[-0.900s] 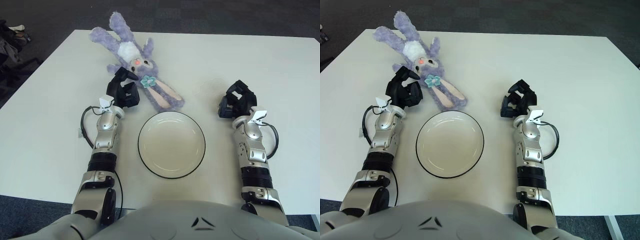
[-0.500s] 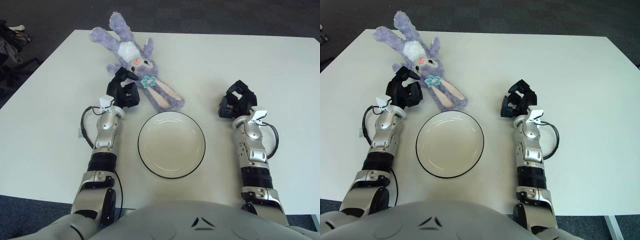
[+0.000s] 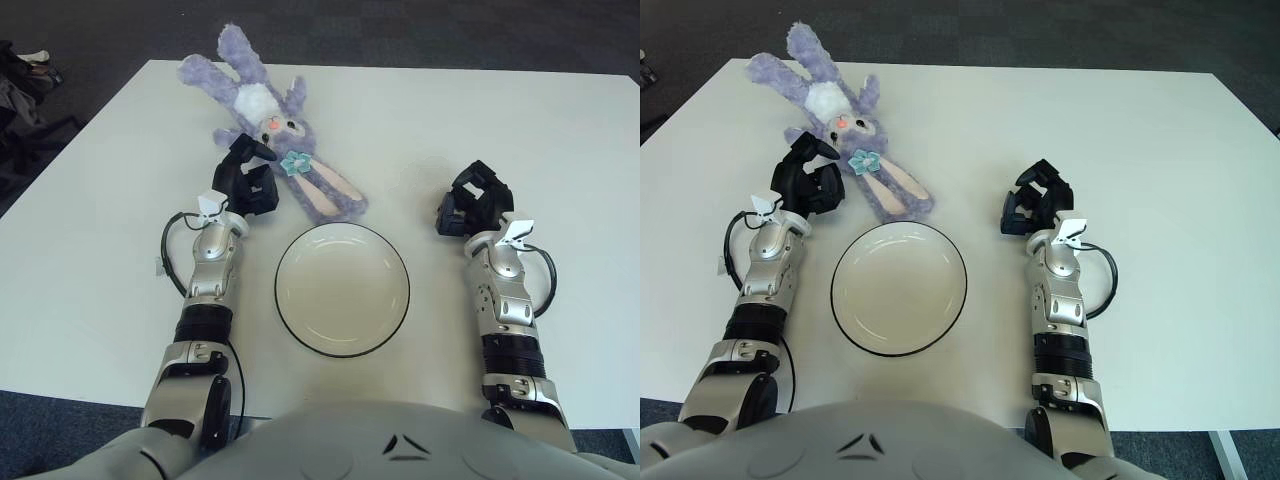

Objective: Put the doll into the plate.

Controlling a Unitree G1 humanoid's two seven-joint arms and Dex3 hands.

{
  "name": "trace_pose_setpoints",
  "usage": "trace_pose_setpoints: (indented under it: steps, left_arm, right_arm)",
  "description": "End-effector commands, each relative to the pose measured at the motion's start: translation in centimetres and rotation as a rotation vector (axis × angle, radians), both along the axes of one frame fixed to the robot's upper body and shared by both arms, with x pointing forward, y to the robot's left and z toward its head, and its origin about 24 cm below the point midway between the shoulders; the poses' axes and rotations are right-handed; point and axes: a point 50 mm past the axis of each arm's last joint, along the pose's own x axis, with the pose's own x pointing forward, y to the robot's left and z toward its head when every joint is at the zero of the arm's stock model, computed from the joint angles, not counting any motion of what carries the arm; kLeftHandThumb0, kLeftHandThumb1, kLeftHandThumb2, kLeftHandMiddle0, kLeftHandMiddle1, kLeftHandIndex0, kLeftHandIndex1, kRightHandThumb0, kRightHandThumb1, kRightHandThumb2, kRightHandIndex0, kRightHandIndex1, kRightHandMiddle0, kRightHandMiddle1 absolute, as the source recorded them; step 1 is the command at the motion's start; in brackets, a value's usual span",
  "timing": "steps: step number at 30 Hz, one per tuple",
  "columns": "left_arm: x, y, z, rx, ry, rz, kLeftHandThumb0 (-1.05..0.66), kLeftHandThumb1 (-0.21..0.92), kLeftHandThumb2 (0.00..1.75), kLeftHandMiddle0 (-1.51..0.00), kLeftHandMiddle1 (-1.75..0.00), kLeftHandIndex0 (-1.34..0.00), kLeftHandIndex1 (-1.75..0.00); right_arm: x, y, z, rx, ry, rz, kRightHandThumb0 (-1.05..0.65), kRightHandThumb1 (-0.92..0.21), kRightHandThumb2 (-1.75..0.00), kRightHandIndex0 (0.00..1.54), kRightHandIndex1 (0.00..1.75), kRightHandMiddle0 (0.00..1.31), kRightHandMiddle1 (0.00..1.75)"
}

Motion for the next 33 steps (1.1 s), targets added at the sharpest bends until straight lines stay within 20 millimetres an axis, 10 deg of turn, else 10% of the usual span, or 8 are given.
trace_pose_setpoints:
  steps: [1,33]
  left_arm:
    - [-1.6,0.3,-3.1,-0.010,0.099,0.033,-0.43,0.47,1.12,-1.05,-1.75,-0.49,-1.75]
    - [-2.5,-0.3,-0.8,0.233,-0.089,0.170,-0.35,0.92,0.52,-0.64,-1.73,-0.19,-1.75]
  right_arm:
    - [-1.1,-0.2,-2.1,0.035,0.090,-0.014,-0.01,0.09,-1.75,0.93,1.65,0.71,1.75]
    - [-0.8,-0.1,-2.4,0.038,0.100,-0.002,-0.01,0.09,-1.75,0.92,1.67,0.70,1.75]
